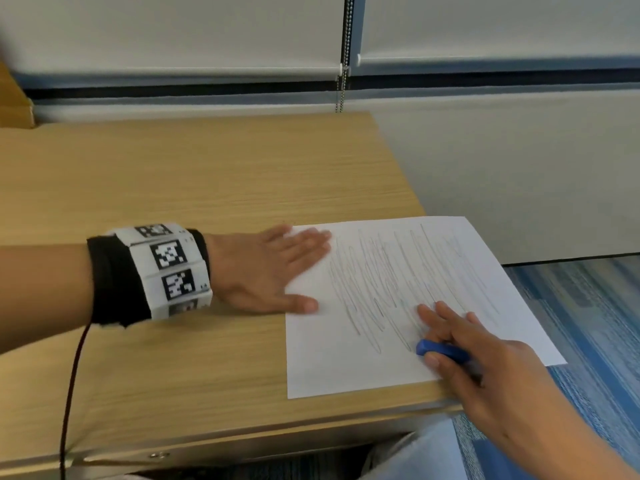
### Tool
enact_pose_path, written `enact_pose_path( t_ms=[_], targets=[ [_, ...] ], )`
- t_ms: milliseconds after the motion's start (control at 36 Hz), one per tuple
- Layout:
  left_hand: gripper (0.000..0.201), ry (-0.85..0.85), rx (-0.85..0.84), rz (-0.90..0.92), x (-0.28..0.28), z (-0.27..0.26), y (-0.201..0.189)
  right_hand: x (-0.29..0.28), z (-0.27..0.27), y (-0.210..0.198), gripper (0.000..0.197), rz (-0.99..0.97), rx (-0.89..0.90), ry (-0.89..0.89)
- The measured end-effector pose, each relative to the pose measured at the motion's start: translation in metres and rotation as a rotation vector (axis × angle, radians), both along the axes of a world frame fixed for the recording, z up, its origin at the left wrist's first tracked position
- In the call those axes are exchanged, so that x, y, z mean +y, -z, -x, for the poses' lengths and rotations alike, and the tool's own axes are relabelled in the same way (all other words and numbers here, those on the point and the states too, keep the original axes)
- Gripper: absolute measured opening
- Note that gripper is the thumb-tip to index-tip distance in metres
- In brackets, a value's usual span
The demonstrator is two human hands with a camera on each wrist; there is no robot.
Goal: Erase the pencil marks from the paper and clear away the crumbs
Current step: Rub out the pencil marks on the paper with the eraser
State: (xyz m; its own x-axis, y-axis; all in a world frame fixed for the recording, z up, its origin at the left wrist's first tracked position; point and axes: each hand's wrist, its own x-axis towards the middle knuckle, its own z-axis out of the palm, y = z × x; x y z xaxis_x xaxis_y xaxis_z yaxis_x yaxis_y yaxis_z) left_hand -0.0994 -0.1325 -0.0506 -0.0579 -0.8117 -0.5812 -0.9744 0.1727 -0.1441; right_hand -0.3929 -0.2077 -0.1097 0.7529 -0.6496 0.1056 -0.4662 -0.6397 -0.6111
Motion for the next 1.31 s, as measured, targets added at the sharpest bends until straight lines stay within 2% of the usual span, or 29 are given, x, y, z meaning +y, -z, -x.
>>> enact_pose_path(
  t_ms=[56, 111, 167, 278, 389, 472, 583, 667, 722, 833, 917, 1111, 1305],
  targets=[
    [0.096, -0.119, -0.076, -0.026, -0.003, -0.017, -0.008, -0.001, 0.0, 0.0, 0.051, 0.01, -0.016, 0.002],
    [0.099, -0.15, -0.117, -0.033, -0.002, -0.025, -0.013, -0.002, -0.001, 0.001, 0.059, 0.028, -0.002, 0.012],
    [0.096, -0.076, -0.084, -0.025, 0.0, -0.02, -0.013, -0.002, -0.001, 0.001, 0.065, 0.063, -0.012, 0.008],
    [0.091, 0.025, -0.028, -0.042, 0.005, -0.004, -0.004, -0.001, -0.001, -0.003, 0.061, 0.043, -0.008, 0.019],
    [0.099, -0.149, -0.138, -0.019, -0.001, -0.019, -0.008, -0.002, 0.0, -0.007, 0.057, 0.035, 0.03, 0.012],
    [0.102, -0.171, -0.112, -0.002, -0.003, -0.023, -0.012, -0.001, -0.004, -0.009, 0.047, 0.08, 0.05, -0.008],
    [0.102, -0.184, 0.027, -0.048, -0.001, -0.009, -0.01, 0.006, -0.009, -0.02, 0.044, 0.292, 0.076, -0.066],
    [0.109, -0.202, 0.012, -0.032, -0.003, -0.007, -0.009, 0.003, -0.016, -0.041, 0.017, 0.195, 0.223, -0.082],
    [0.113, -0.199, -0.002, -0.012, -0.004, -0.008, -0.009, -0.004, -0.021, -0.058, 0.006, 0.116, 0.291, -0.138],
    [0.118, -0.217, 0.014, -0.005, -0.003, -0.012, -0.009, -0.016, -0.056, -0.098, 0.015, 0.192, 0.295, -0.159],
    [0.122, -0.251, 0.056, -0.002, -0.006, -0.014, -0.008, -0.031, -0.09, -0.109, 0.011, 0.251, 0.28, -0.227],
    [0.126, -0.298, 0.104, 0.027, -0.007, -0.019, -0.001, -0.062, -0.167, -0.08, 0.011, 0.249, 0.286, -0.346],
    [0.125, -0.284, 0.101, 0.065, -0.006, -0.022, 0.004, -0.071, -0.193, -0.064, 0.014, 0.38, 0.381, -0.414]
  ],
)
